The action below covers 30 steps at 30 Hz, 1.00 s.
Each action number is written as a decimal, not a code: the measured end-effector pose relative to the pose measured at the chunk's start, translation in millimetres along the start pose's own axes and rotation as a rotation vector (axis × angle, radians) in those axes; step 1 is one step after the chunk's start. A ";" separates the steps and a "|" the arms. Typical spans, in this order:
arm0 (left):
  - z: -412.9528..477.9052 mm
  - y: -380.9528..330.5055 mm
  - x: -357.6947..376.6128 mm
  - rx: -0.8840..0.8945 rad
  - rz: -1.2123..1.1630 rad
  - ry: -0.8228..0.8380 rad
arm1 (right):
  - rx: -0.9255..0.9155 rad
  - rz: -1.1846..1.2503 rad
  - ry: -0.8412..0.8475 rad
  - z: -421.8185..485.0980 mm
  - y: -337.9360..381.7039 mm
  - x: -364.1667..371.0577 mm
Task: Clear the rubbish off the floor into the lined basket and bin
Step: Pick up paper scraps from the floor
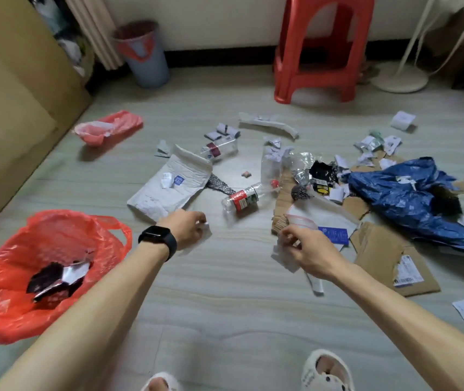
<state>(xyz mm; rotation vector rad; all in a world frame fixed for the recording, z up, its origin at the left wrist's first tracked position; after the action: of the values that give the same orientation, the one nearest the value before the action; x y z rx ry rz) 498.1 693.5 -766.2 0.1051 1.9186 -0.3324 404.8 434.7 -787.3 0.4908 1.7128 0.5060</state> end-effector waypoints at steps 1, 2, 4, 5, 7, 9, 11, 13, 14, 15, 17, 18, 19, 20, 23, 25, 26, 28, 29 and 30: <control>-6.2 13.1 -21.9 -0.010 -0.001 -0.045 | -0.033 0.005 -0.004 3.2 20.6 -5.4; -16.6 28.3 -42.8 -0.025 -0.007 -0.091 | -0.061 -0.007 -0.010 6.2 44.2 -10.1; -50.5 66.9 -84.6 -0.079 -0.066 -0.187 | -0.117 -0.003 0.015 15.4 98.7 -13.5; -67.7 89.4 -102.6 -0.112 -0.123 -0.240 | -0.151 0.023 0.036 21.7 126.6 -12.4; -113.7 148.6 -136.1 -0.214 -0.243 -0.365 | -0.251 0.032 0.062 33.3 196.2 -3.5; -154.6 206.4 -154.9 -0.322 -0.341 -0.523 | -0.334 0.046 0.073 42.3 258.2 9.0; -196.2 263.6 -155.4 -0.455 -0.394 -0.649 | -0.403 0.066 0.082 51.1 318.6 32.8; -222.2 300.6 -138.5 -0.555 -0.413 -0.682 | -0.412 0.121 0.074 60.3 363.0 57.7; -228.6 310.6 -128.1 -0.577 -0.426 -0.686 | -0.392 0.163 0.064 63.8 378.2 68.0; -235.2 325.2 -117.2 -0.602 -0.446 -0.694 | -0.381 0.205 0.056 68.3 396.9 83.8; -239.8 338.8 -97.8 -0.642 -0.476 -0.689 | -0.336 0.262 0.040 74.4 415.6 110.7; -237.4 344.8 -87.2 -0.657 -0.505 -0.662 | -0.308 0.286 0.055 76.2 420.9 126.0; -231.9 346.8 -73.6 -0.659 -0.563 -0.601 | -0.288 0.298 0.092 78.0 423.3 145.2; -224.7 345.0 -60.1 -0.642 -0.623 -0.532 | -0.275 0.287 0.144 77.0 424.7 161.8; -208.1 333.2 -38.9 -0.592 -0.625 -0.377 | -0.312 0.122 0.221 74.0 420.1 181.2; -196.8 317.9 -43.4 -0.533 -0.547 -0.353 | -0.372 -0.009 0.245 72.4 405.7 172.0; -192.0 307.8 -47.1 -0.495 -0.506 -0.337 | -0.391 -0.080 0.254 72.4 394.8 164.9; -172.1 270.2 -55.9 -0.390 -0.425 -0.319 | -0.373 -0.231 0.253 70.6 350.2 136.7; -165.1 254.1 -60.6 -0.345 -0.405 -0.311 | -0.359 -0.281 0.256 69.4 329.8 124.8; -158.1 236.1 -65.1 -0.300 -0.393 -0.305 | -0.338 -0.316 0.253 66.5 308.4 112.0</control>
<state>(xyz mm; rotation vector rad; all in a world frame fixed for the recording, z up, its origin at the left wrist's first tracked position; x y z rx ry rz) 434.0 969.1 -696.1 -0.4999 1.6546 -0.2967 464.7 755.0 -710.4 -0.0911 1.8527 0.6303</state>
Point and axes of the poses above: each hand's wrist, its own z-axis towards the middle knuckle, its own x-axis out of the palm, y = z × x, the point moved 10 cm from there along z, towards the middle knuckle, and after that the axes turned 3 degrees about -z, right-handed, at the moved point
